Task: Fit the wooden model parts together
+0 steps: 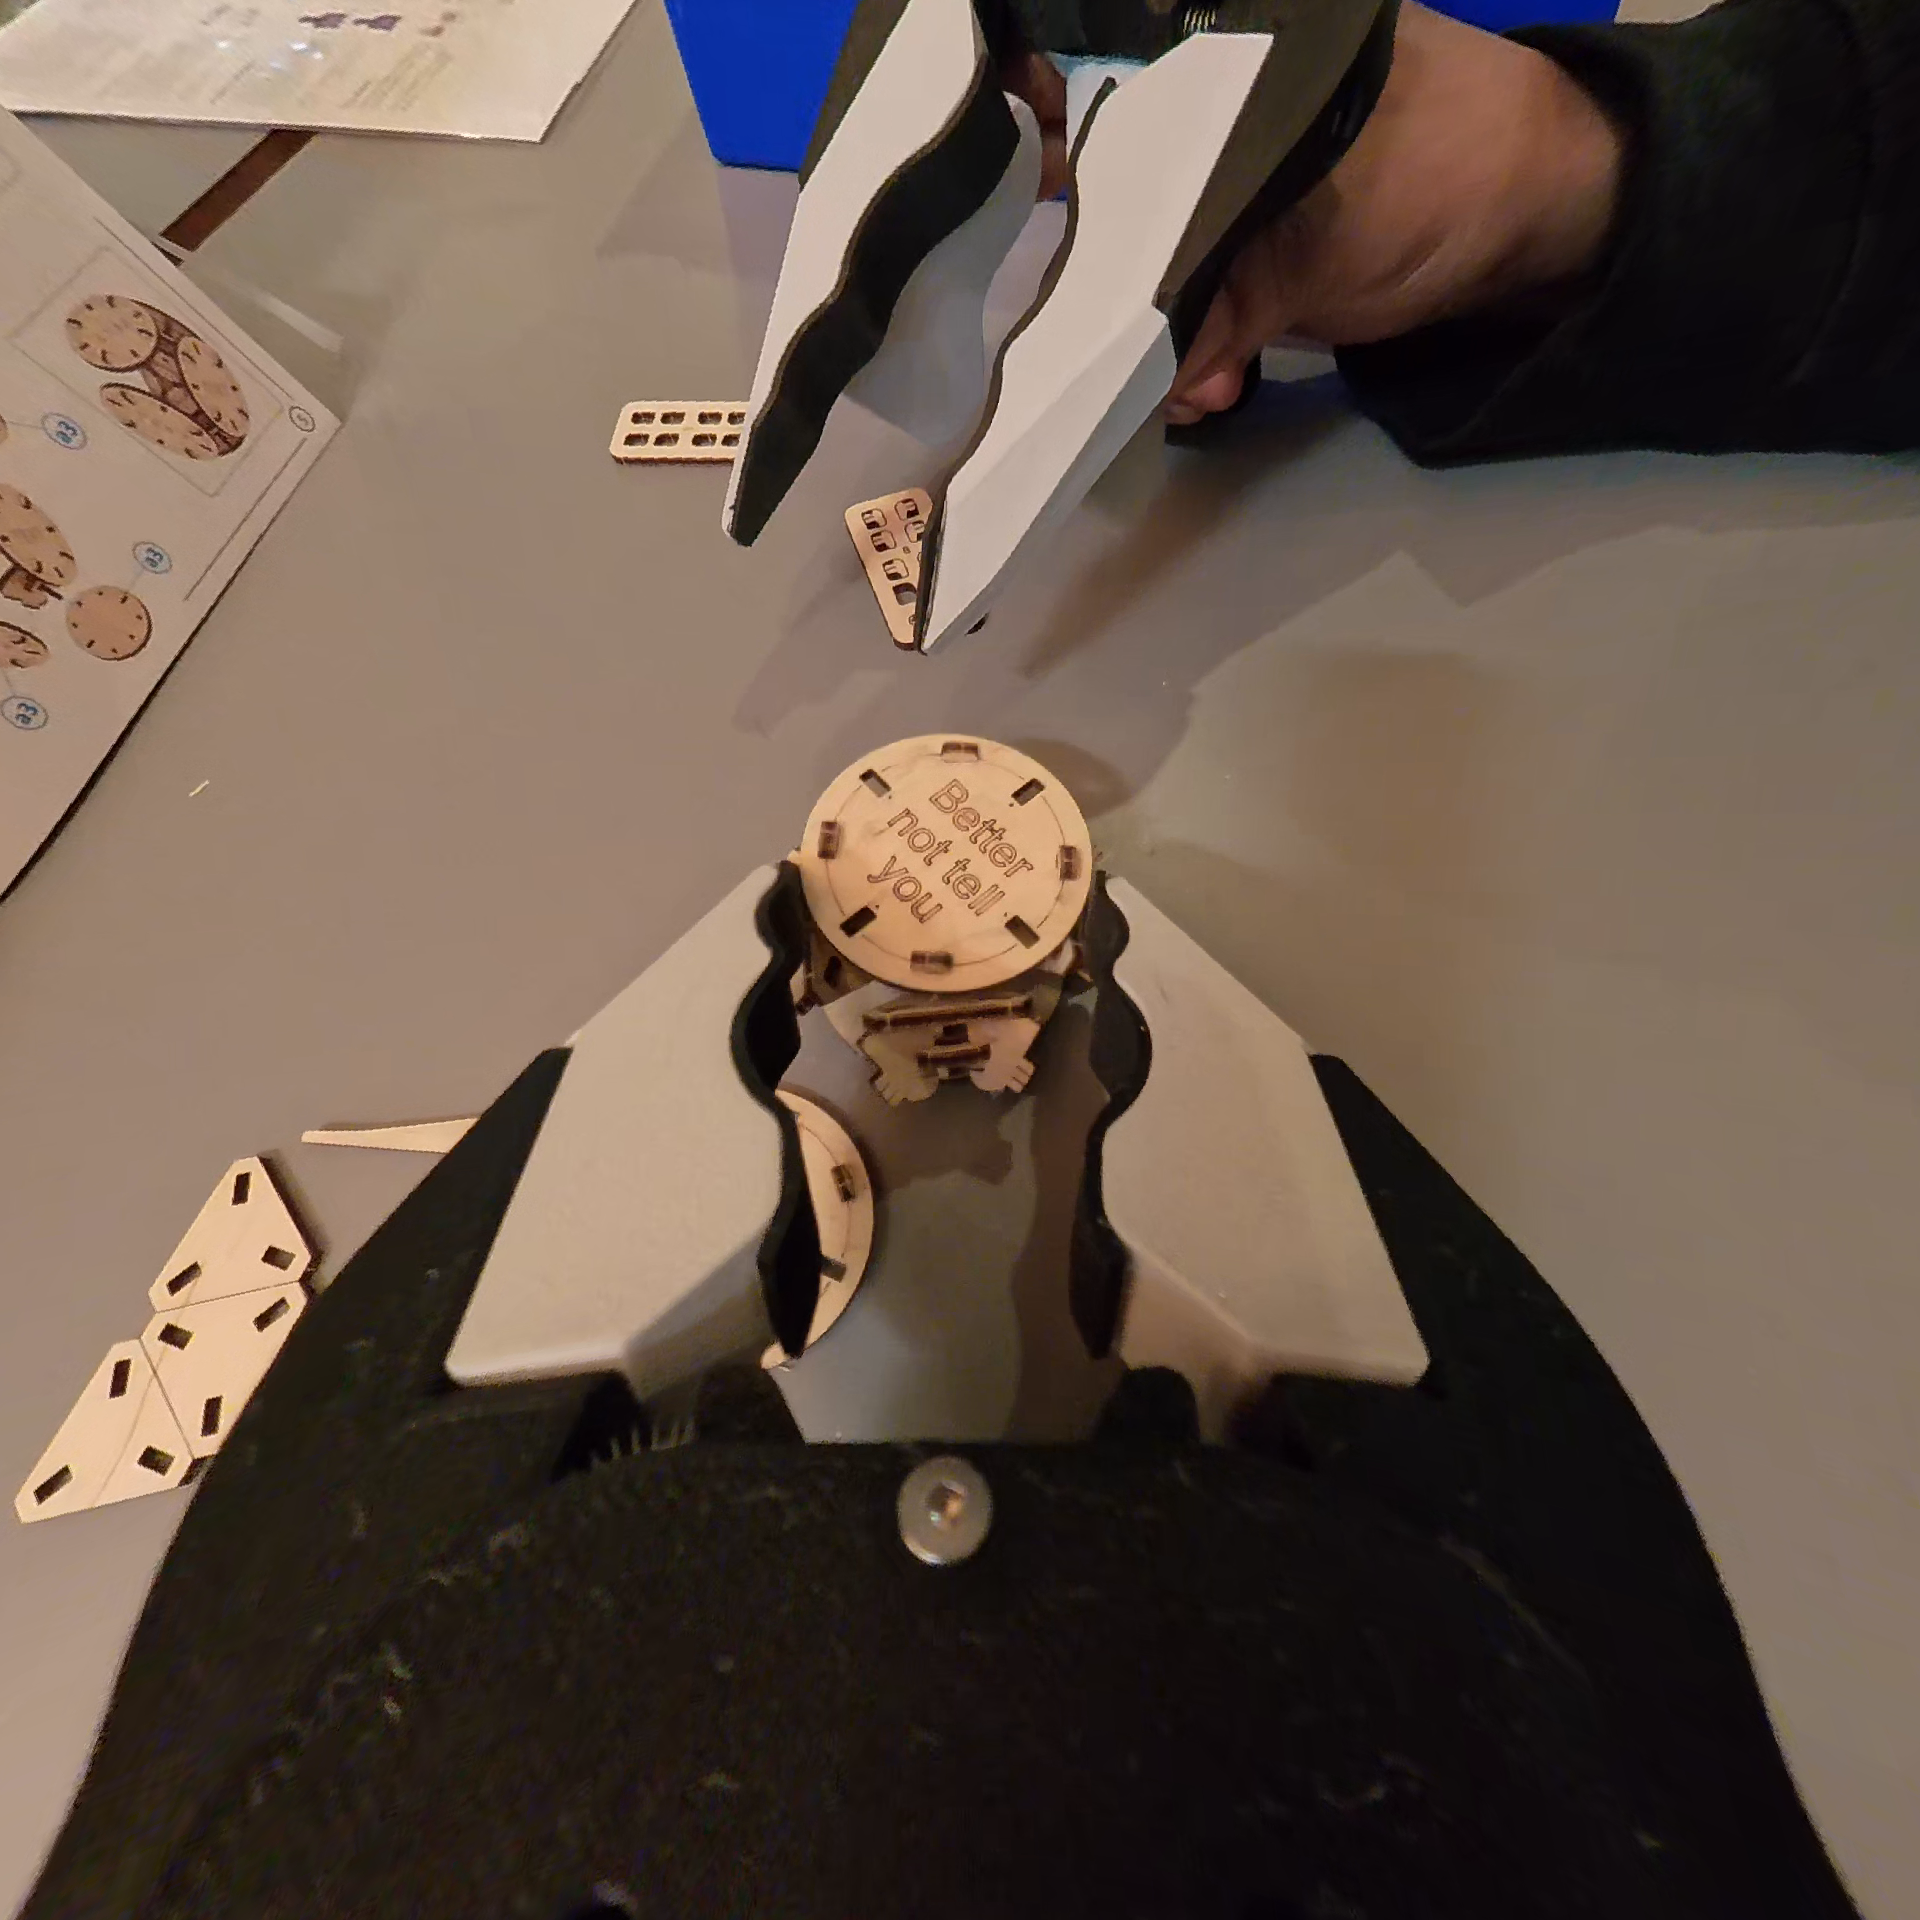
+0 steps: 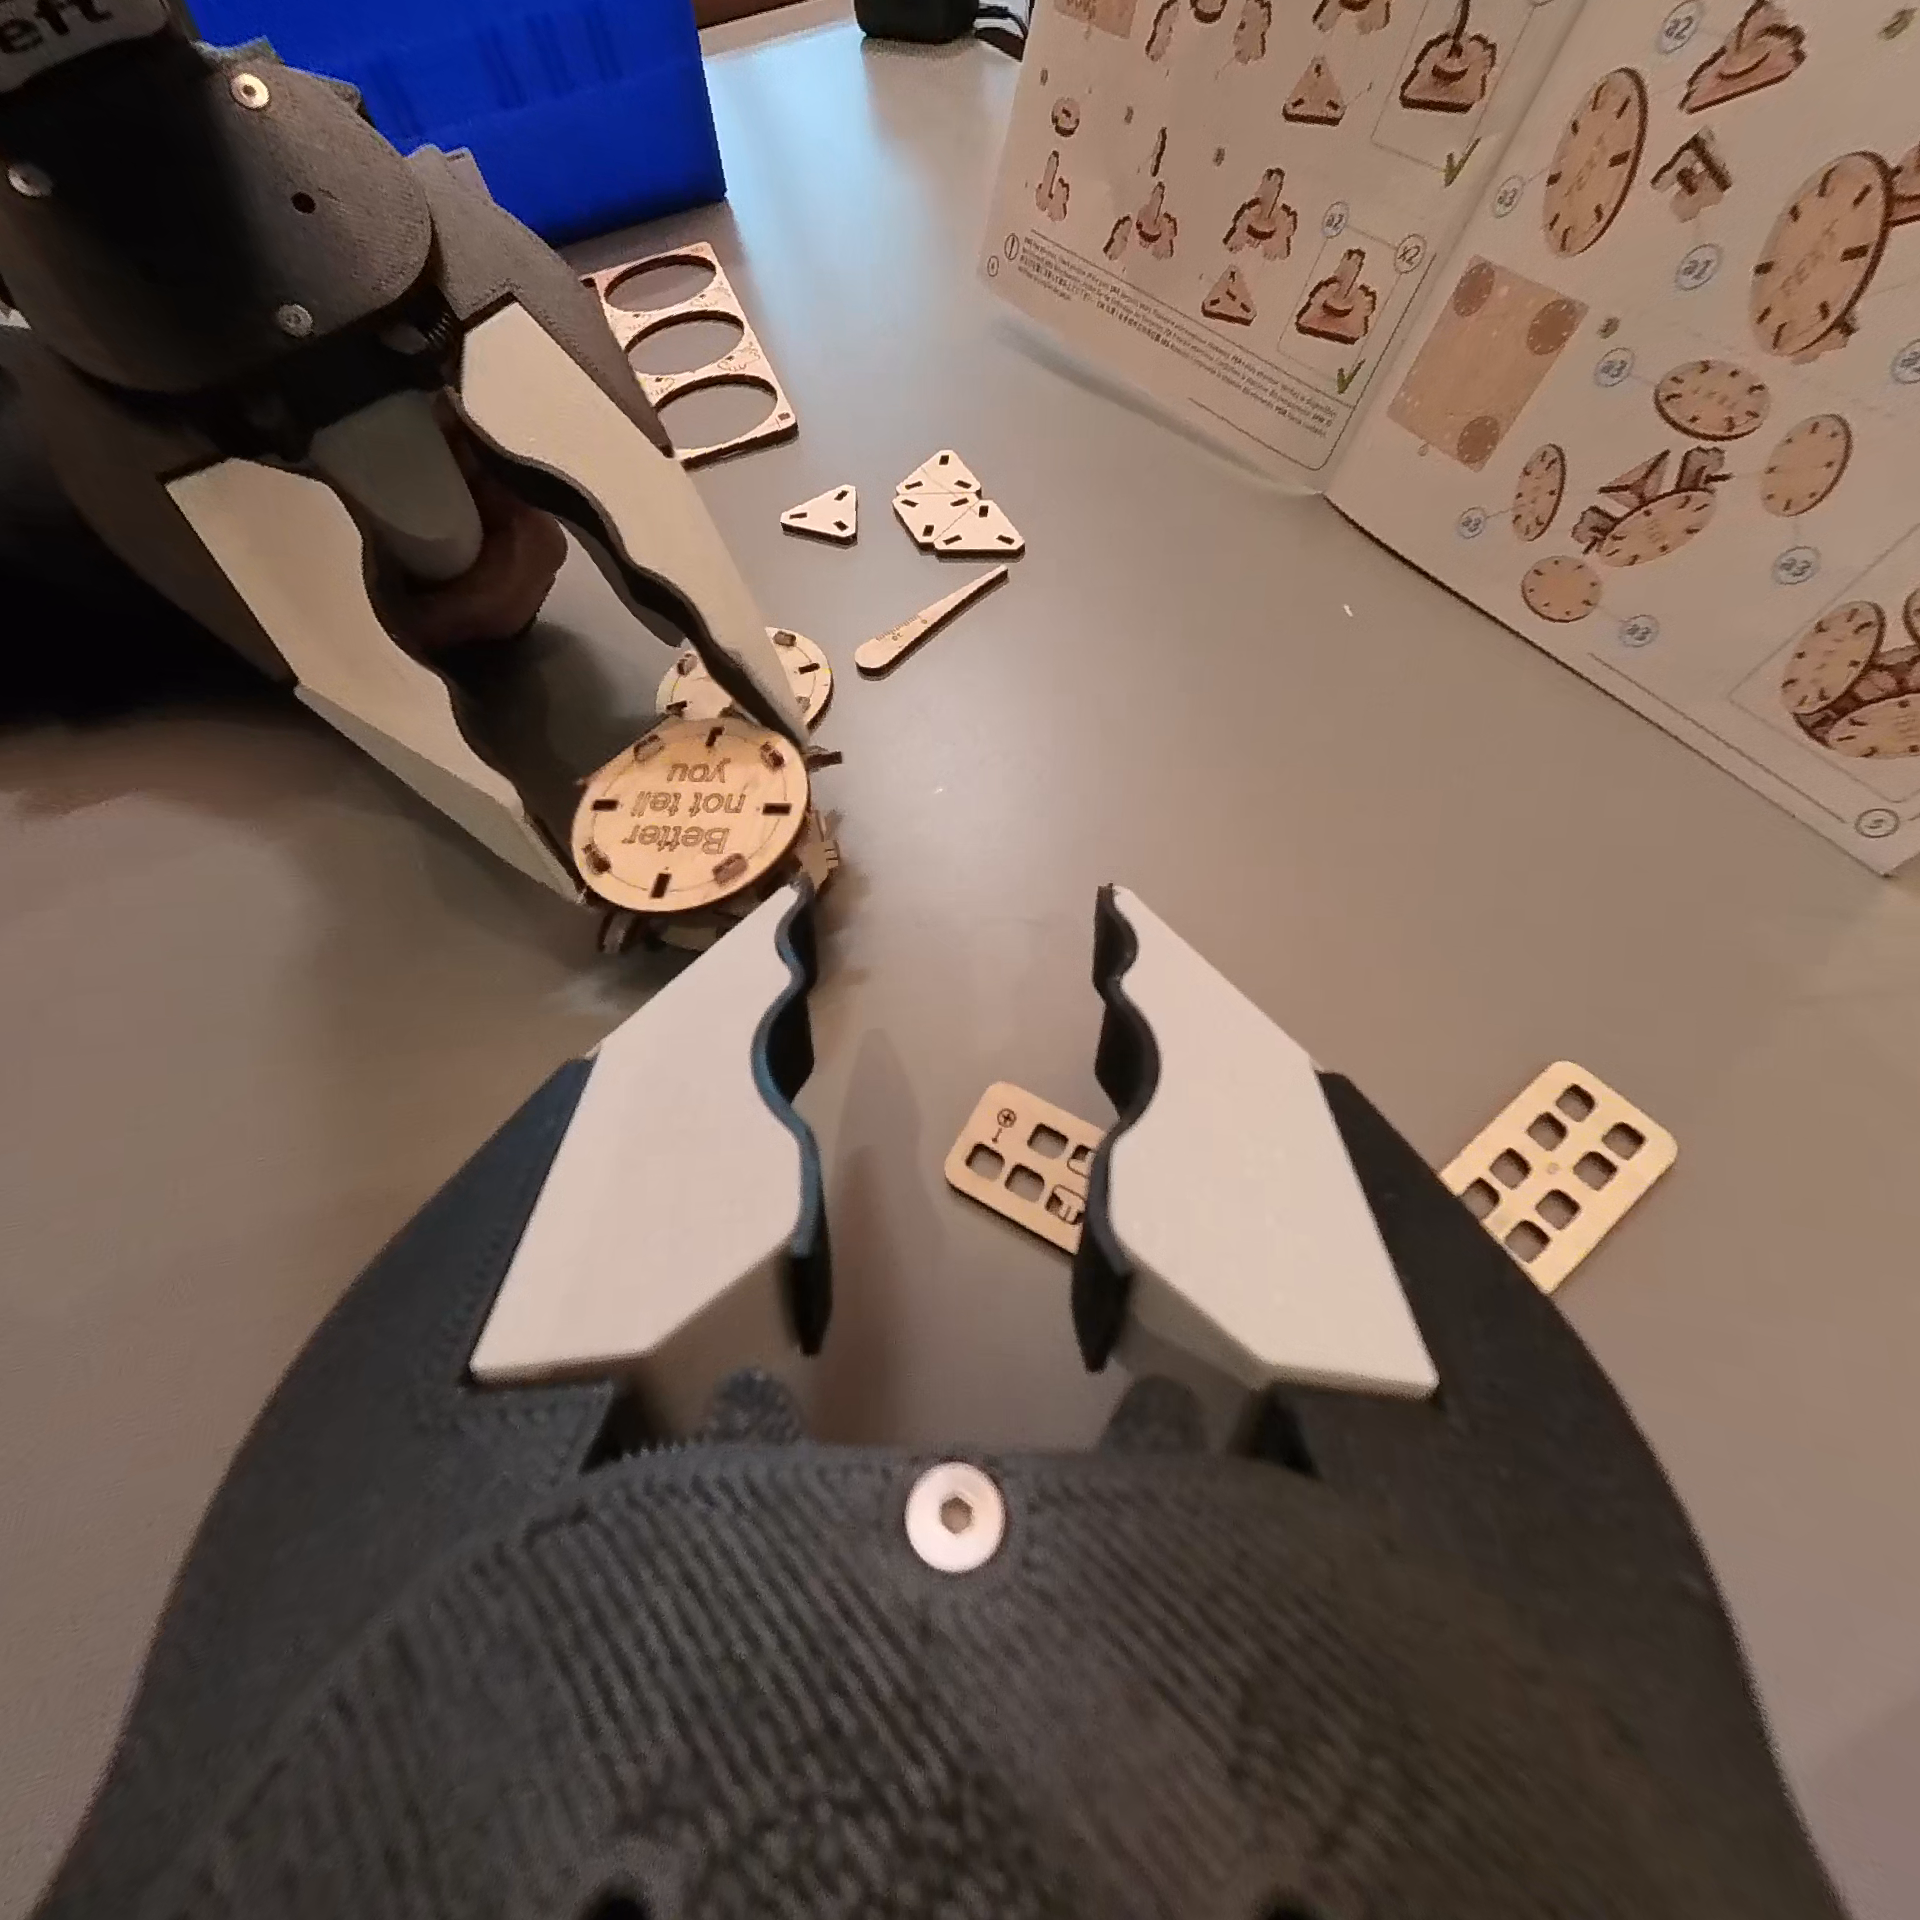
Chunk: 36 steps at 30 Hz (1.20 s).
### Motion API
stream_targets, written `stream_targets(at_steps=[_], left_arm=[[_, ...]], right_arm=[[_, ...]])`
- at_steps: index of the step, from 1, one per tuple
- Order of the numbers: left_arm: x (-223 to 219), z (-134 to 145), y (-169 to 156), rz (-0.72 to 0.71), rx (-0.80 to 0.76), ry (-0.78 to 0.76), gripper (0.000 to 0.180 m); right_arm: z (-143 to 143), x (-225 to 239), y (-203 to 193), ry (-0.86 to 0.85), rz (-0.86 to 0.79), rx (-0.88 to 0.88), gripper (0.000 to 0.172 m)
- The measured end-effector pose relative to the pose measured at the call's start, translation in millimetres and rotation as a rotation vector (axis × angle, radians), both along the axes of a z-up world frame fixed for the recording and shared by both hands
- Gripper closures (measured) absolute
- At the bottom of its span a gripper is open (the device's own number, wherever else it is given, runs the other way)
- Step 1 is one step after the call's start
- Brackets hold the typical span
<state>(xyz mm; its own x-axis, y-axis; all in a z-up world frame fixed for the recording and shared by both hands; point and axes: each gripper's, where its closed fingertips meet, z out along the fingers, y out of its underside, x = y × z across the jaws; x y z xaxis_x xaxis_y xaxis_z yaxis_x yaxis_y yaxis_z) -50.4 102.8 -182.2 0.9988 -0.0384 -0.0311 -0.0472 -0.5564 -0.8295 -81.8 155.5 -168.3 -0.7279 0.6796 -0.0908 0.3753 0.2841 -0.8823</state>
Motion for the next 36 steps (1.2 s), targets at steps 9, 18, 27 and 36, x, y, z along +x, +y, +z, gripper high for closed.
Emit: stream_targets(at_steps=[9, 18, 27, 36], left_arm=[[-1.8, 0.9, 0.0, 0.01, 0.006, -0.012, 0.117], [-2.3, -7.0, 0.8, 0.018, -0.046, 0.017, 0.112], [-0.6, -3.6, 0.3, 0.005, -0.023, 0.01, 0.125], [-0.3, -1.0, -0.1, -0.001, -0.006, -0.008, 0.125]], right_arm=[[-0.2, 0.1, -0.3, 0.0, 0.001, 0.001, 0.12], [-0.6, 0.1, -0.5, -0.001, 0.002, 0.004, 0.12], [-1.0, 0.1, -0.7, 0.0, 0.002, 0.006, 0.119], [-1.3, 0.3, -0.9, -0.001, 0.004, 0.009, 0.119]])
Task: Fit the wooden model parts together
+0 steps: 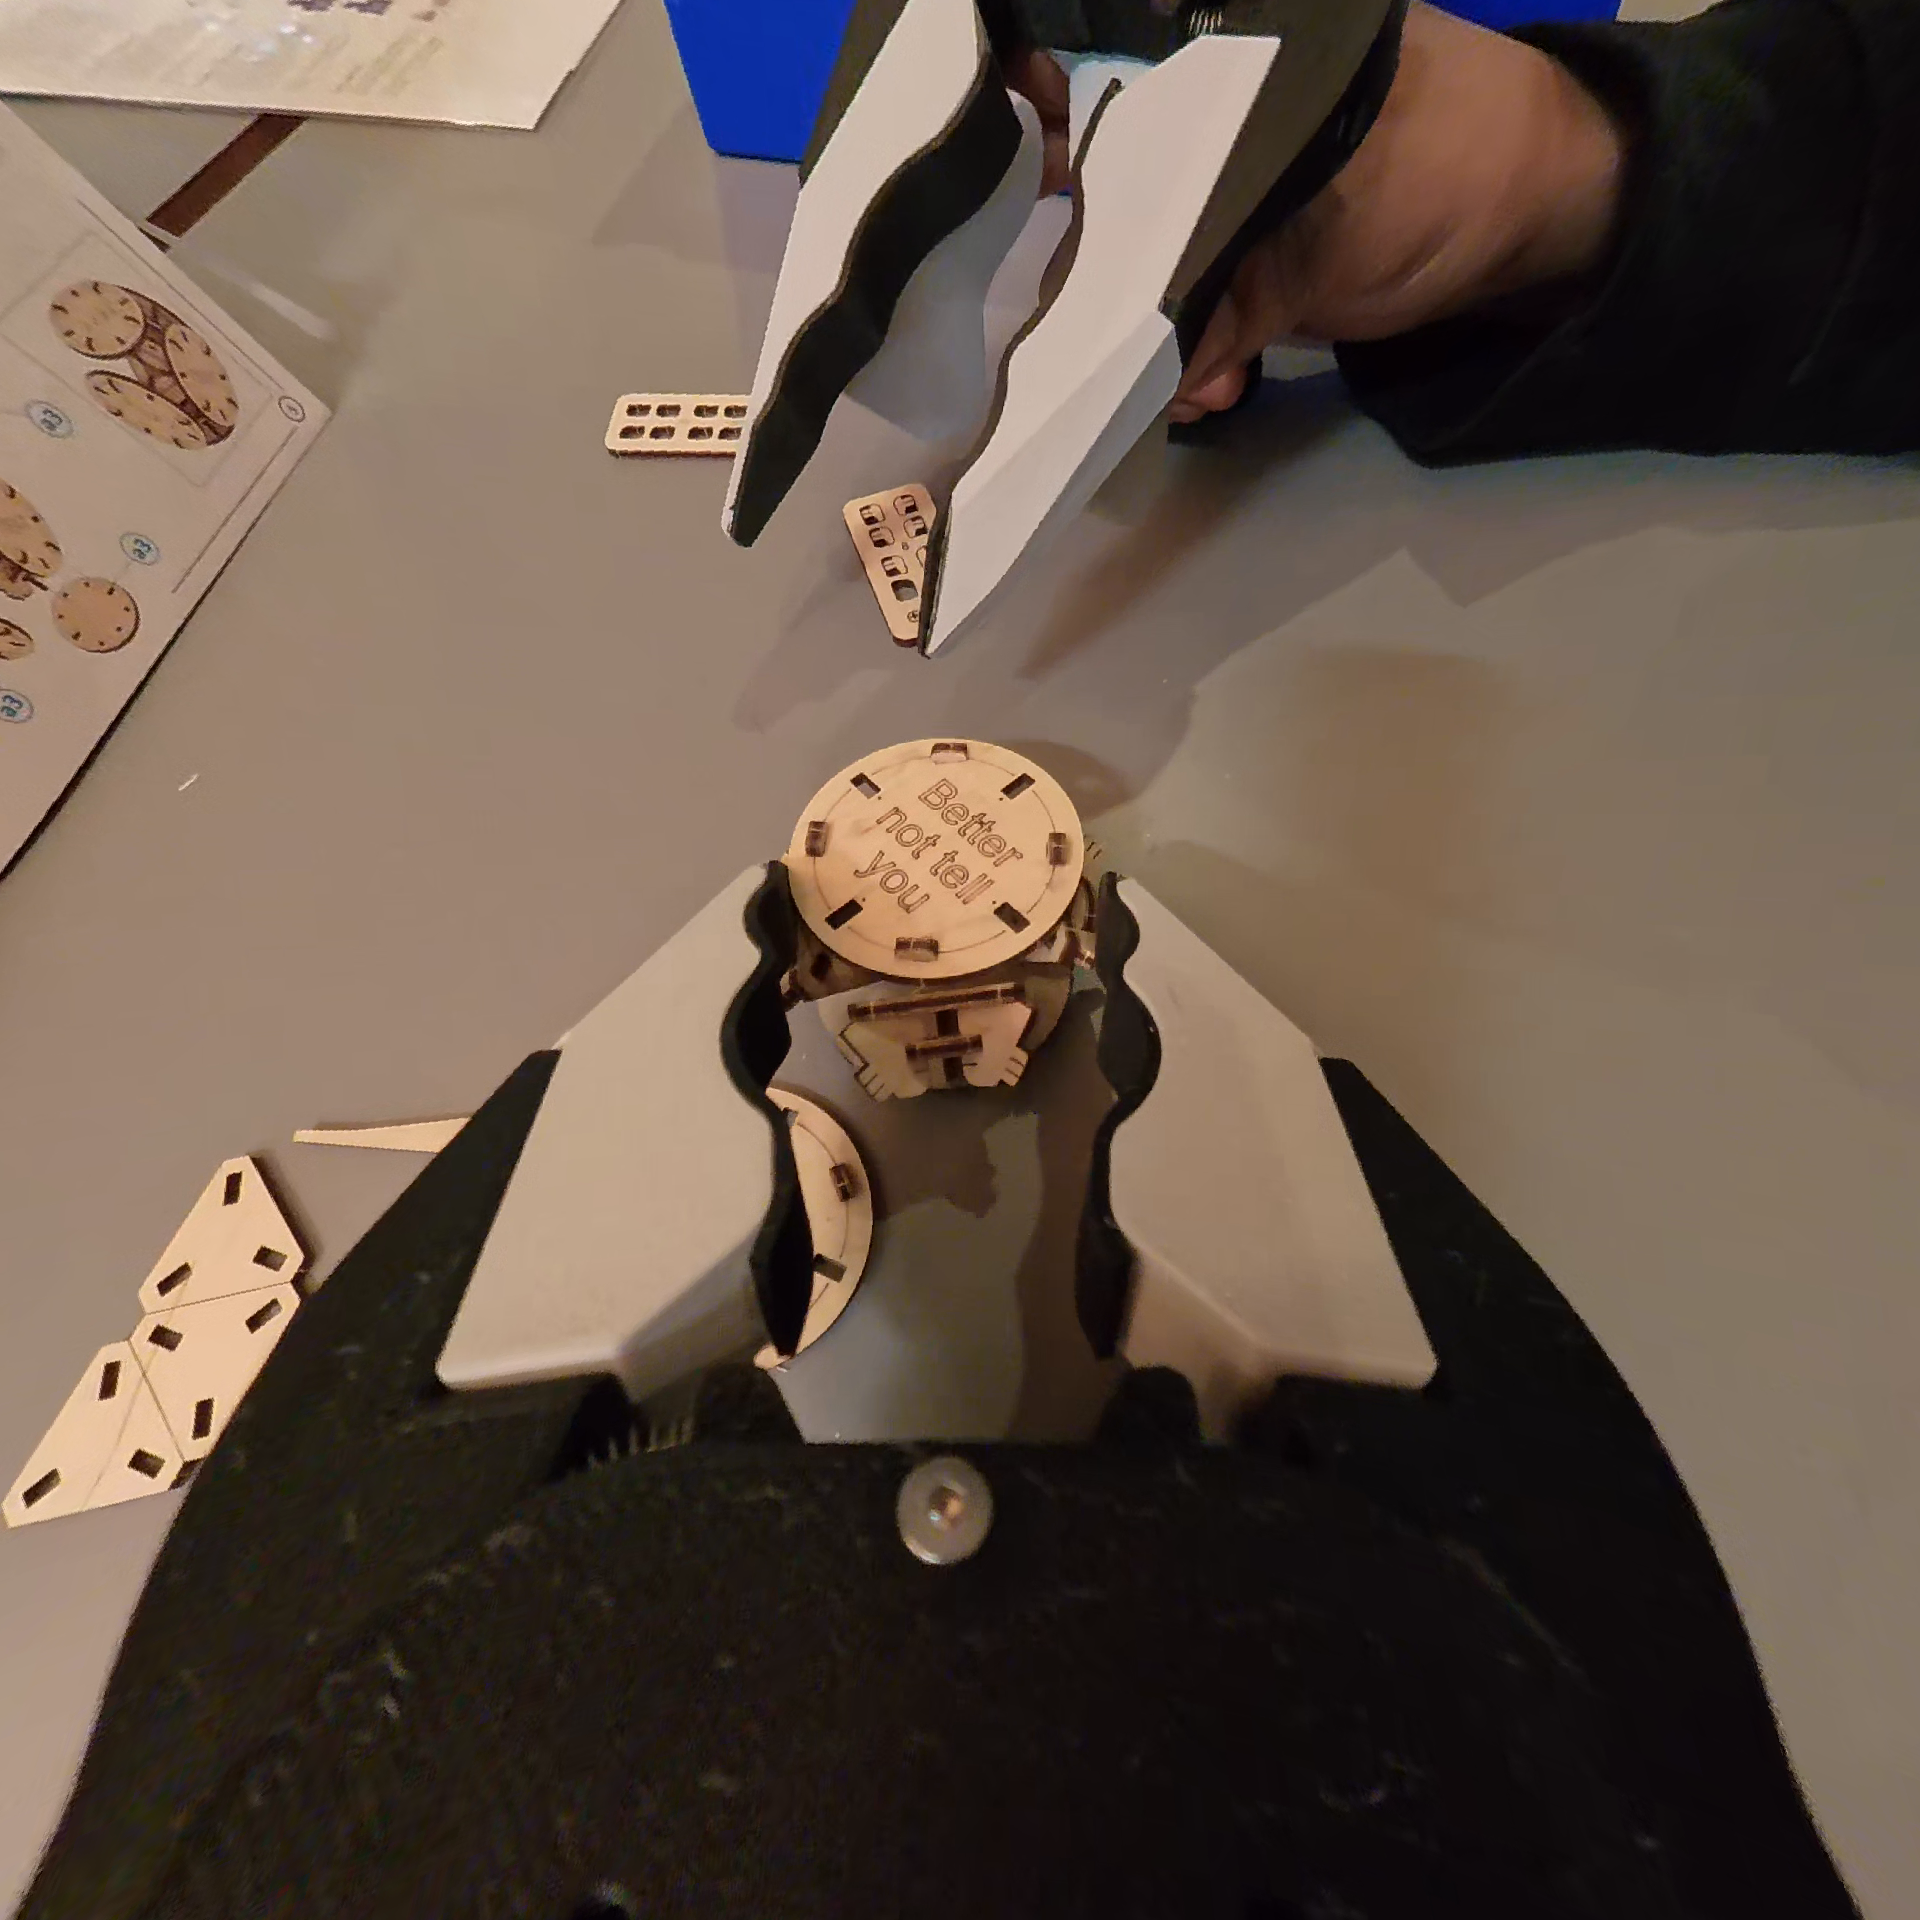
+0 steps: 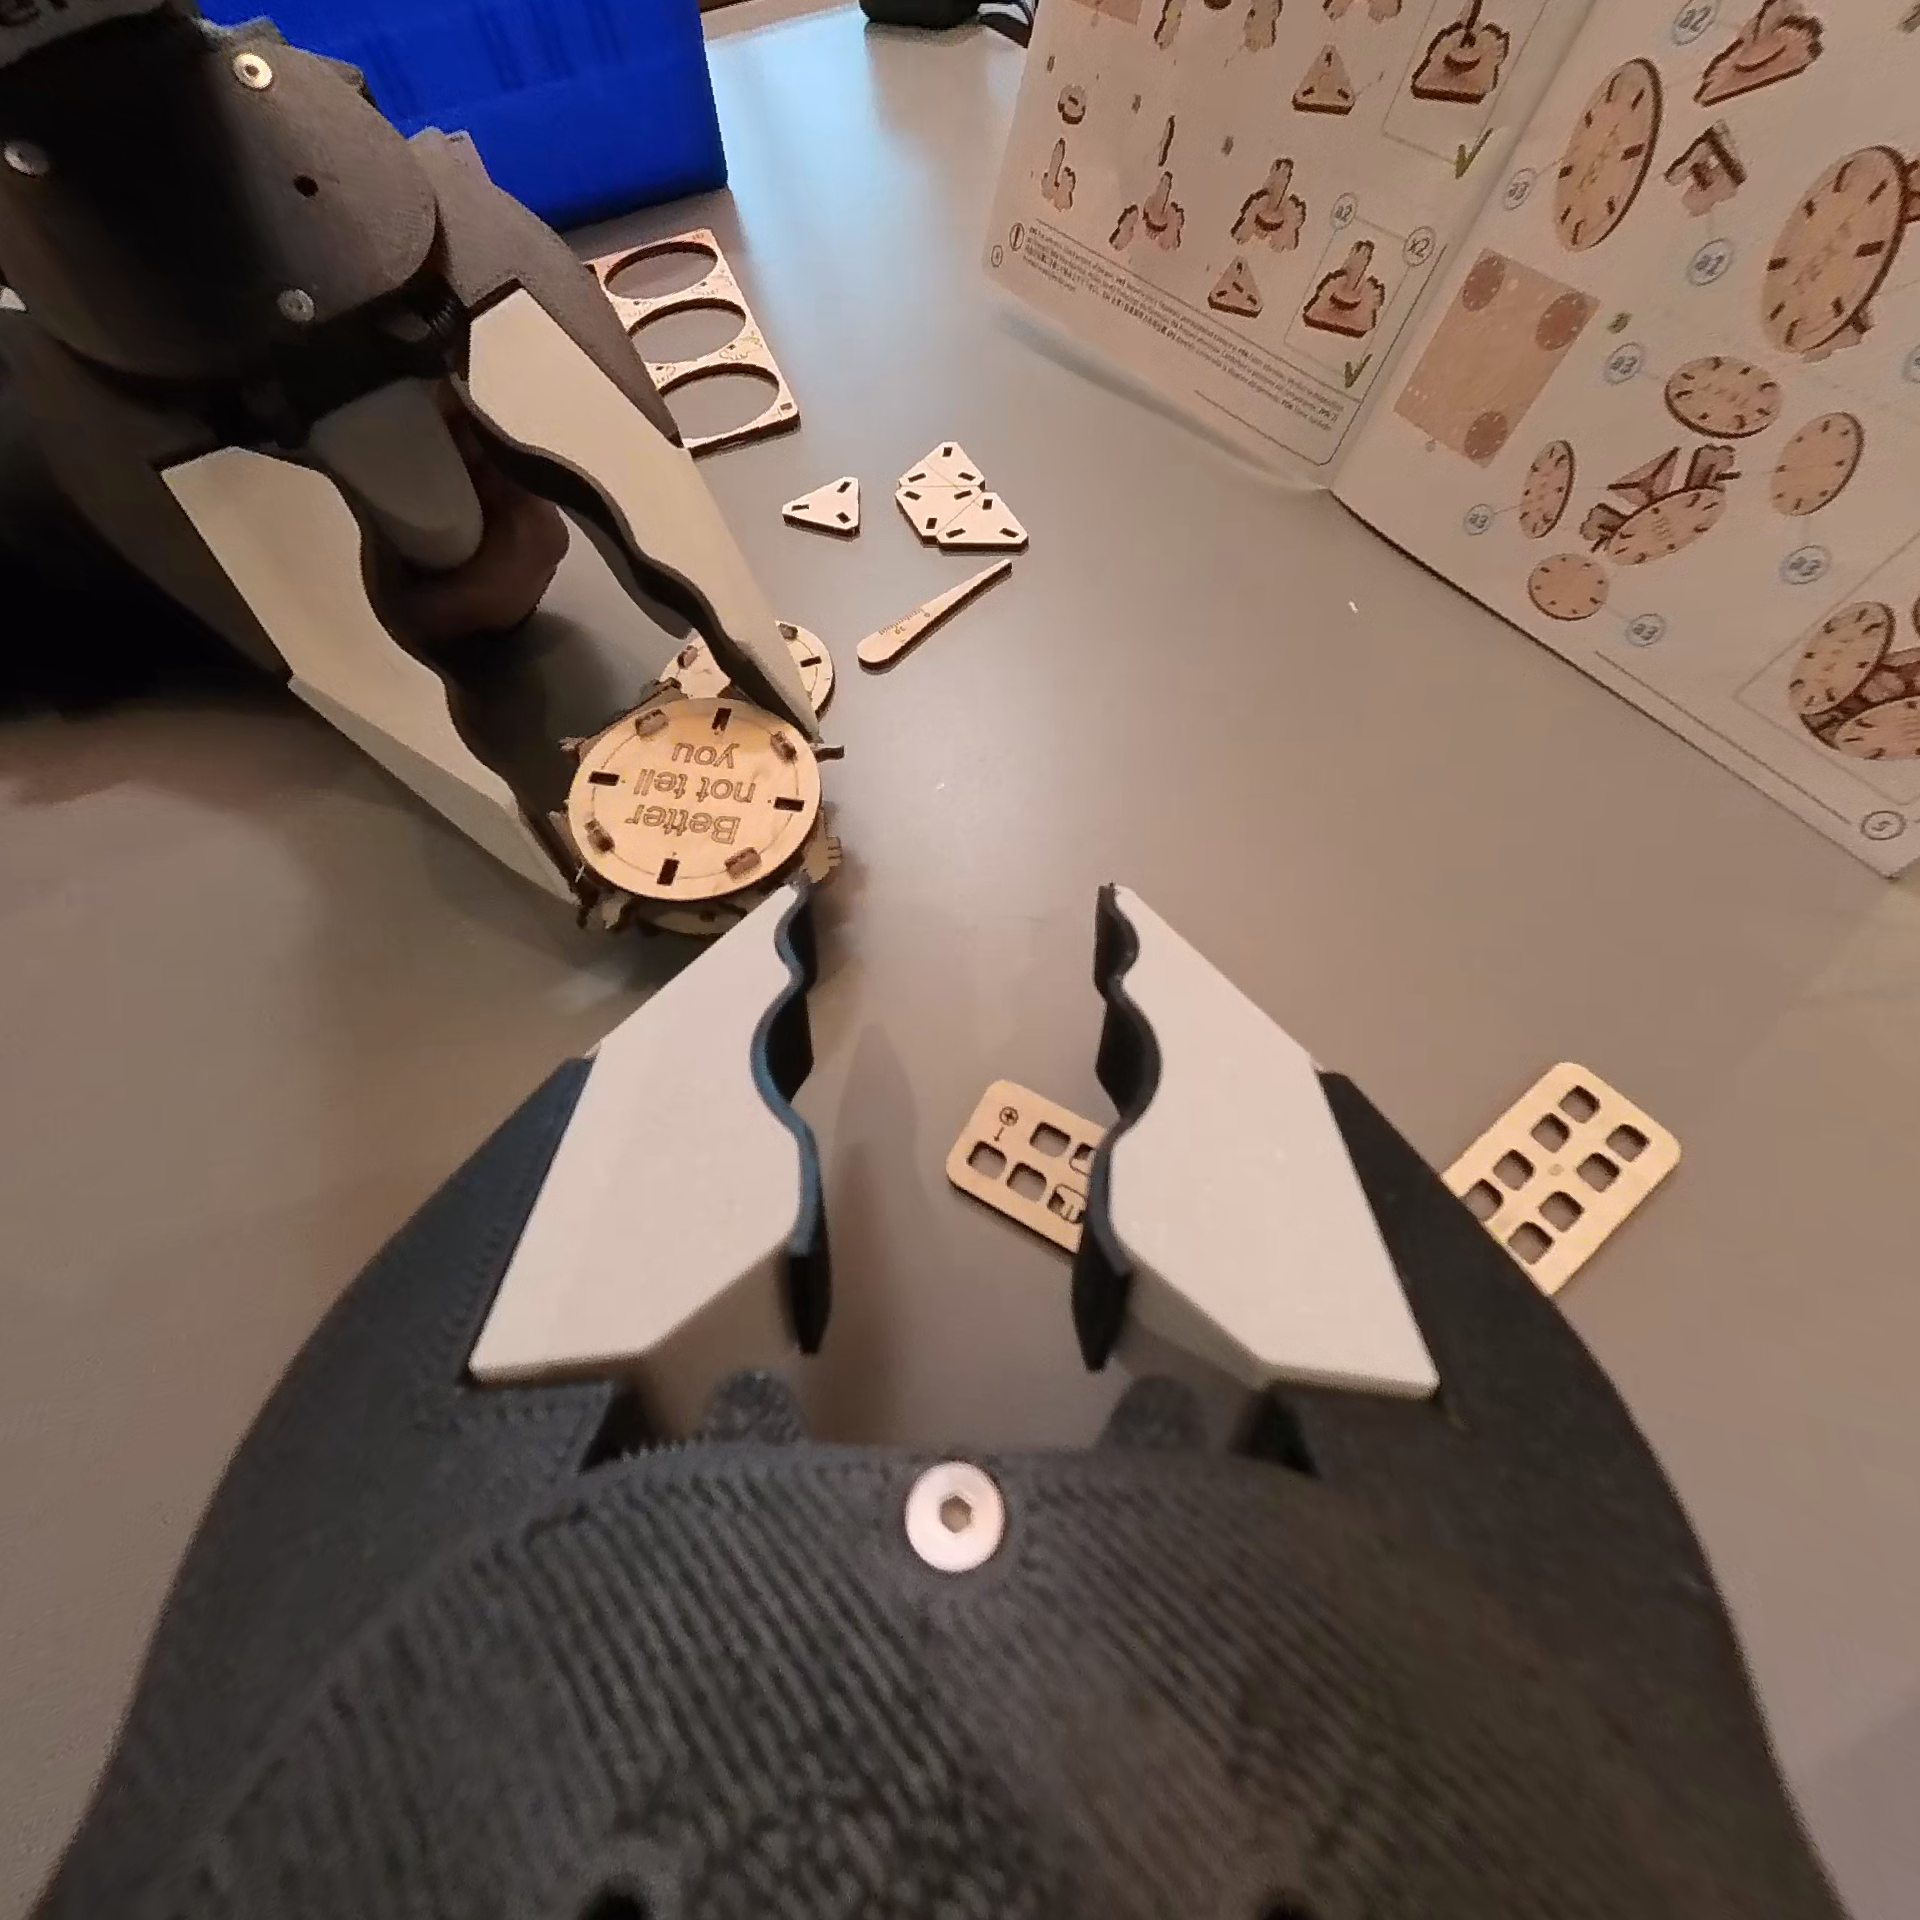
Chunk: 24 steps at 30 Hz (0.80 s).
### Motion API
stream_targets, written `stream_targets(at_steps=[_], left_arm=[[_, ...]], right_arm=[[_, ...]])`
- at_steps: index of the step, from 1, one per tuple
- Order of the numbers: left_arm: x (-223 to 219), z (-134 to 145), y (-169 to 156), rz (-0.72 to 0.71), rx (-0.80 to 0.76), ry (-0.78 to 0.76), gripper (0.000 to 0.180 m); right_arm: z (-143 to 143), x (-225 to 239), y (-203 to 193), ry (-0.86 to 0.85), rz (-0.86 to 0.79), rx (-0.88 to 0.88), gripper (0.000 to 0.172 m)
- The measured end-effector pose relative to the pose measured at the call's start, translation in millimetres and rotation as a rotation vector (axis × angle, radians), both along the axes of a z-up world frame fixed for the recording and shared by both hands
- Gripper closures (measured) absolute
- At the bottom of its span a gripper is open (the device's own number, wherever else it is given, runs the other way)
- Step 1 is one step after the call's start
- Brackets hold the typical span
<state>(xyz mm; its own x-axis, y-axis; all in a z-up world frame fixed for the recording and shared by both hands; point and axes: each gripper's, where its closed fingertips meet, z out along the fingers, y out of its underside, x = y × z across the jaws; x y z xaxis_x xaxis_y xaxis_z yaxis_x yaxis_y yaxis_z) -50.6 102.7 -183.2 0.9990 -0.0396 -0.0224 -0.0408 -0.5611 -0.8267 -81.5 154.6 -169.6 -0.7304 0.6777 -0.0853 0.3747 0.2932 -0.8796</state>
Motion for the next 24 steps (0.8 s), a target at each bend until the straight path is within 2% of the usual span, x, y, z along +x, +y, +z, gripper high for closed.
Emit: stream_targets(at_steps=[12, 24], left_arm=[[2, 0, 0, -0.015, 0.0, -0.002, 0.125], [0, 12, -2, -0.012, 0.076, -0.062, 0.128]], right_arm=[[0, 0, 0, -0.001, 0.001, 0.003, 0.119], [-1, 1, 0, -0.001, 0.003, 0.009, 0.119]])
